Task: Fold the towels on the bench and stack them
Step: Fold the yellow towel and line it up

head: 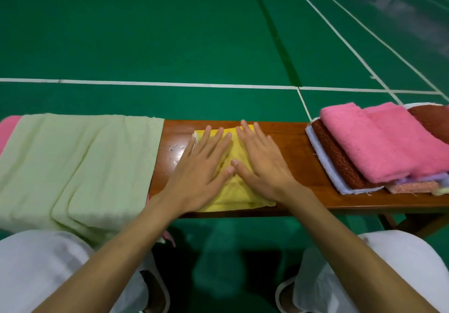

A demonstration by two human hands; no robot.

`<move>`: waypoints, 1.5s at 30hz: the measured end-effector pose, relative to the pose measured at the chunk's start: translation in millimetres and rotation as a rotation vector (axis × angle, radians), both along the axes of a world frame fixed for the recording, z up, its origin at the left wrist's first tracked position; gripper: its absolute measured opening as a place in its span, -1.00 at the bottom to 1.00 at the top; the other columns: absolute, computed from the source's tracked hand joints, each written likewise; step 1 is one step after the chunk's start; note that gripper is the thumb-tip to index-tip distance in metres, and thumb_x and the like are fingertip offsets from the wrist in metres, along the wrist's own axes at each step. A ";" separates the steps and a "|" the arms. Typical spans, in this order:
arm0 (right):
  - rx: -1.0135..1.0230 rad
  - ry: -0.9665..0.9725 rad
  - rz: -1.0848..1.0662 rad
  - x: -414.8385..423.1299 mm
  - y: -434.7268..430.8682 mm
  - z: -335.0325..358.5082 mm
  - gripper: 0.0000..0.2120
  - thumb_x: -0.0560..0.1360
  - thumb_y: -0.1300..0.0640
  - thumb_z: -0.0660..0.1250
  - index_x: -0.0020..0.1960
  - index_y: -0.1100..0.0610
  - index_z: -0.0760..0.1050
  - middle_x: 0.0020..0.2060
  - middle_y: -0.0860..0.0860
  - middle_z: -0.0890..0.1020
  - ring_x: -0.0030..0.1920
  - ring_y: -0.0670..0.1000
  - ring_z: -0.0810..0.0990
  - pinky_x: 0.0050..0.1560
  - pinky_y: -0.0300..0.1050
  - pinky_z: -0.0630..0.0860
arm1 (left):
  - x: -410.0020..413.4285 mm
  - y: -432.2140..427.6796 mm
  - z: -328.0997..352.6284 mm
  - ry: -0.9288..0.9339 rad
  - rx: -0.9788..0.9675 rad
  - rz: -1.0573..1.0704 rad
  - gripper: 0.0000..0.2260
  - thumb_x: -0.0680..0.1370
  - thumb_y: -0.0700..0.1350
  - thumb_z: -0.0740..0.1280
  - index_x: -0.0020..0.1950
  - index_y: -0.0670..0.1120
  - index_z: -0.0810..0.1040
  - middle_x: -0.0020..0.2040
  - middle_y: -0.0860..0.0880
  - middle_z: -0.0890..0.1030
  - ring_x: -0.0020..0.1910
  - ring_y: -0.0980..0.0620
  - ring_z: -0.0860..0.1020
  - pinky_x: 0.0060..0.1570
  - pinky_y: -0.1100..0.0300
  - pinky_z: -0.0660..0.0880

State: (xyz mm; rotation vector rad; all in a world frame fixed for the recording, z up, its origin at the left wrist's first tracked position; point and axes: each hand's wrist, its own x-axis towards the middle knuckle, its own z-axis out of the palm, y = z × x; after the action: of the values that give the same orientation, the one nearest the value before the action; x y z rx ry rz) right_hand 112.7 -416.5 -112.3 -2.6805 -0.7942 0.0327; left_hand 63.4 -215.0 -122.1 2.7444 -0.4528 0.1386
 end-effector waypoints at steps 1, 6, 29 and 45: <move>-0.055 0.017 0.024 -2.1 3.7 -4.4 -0.30 0.68 -0.22 0.02 0.68 -0.03 -0.21 0.65 -0.09 -0.24 0.62 -0.03 -0.35 0.64 0.15 -0.18 | -1.4 -0.7 -6.6 0.052 0.051 -0.001 -0.35 0.68 0.33 -0.13 0.70 0.07 -0.09 0.69 0.10 -0.16 0.64 0.10 -0.32 0.63 -0.12 -0.17; -0.174 0.037 0.054 -0.2 -3.4 -22.4 -0.29 0.61 -0.40 -0.20 0.67 -0.14 -0.19 0.65 -0.10 -0.25 0.61 -0.01 -0.39 0.62 0.25 -0.18 | -5.4 8.5 -18.7 0.119 0.140 0.058 -0.26 0.61 0.44 -0.21 0.69 0.09 -0.21 0.67 0.11 -0.26 0.62 0.11 -0.36 0.62 -0.18 -0.16; 0.240 -0.064 0.022 -3.9 -44.7 -23.5 -0.35 0.66 -0.24 0.09 0.64 0.08 0.20 0.64 -0.03 0.17 0.62 0.00 0.15 0.55 0.19 0.23 | -13.4 34.1 -4.3 -0.087 -0.235 0.039 -0.31 0.61 0.44 0.03 0.63 0.08 0.29 0.64 0.10 0.25 0.65 0.13 0.05 0.60 -0.08 0.07; 0.188 -0.183 0.201 -50.4 -64.2 -36.8 -0.18 0.31 -0.06 0.60 0.52 0.06 0.43 0.53 -0.07 0.40 0.52 0.10 0.32 0.34 0.25 0.46 | -58.9 54.0 -34.3 -0.175 -0.064 -0.085 -0.23 0.40 0.06 0.57 0.57 0.11 0.39 0.59 0.20 0.33 0.38 -0.04 0.43 0.25 -0.01 0.45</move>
State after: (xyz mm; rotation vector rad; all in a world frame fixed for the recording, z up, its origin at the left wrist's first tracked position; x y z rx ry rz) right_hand 62.4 -480.7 -149.1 -2.4426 -1.0651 -0.2292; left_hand 4.5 -161.0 -156.4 2.6562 -0.6007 0.3670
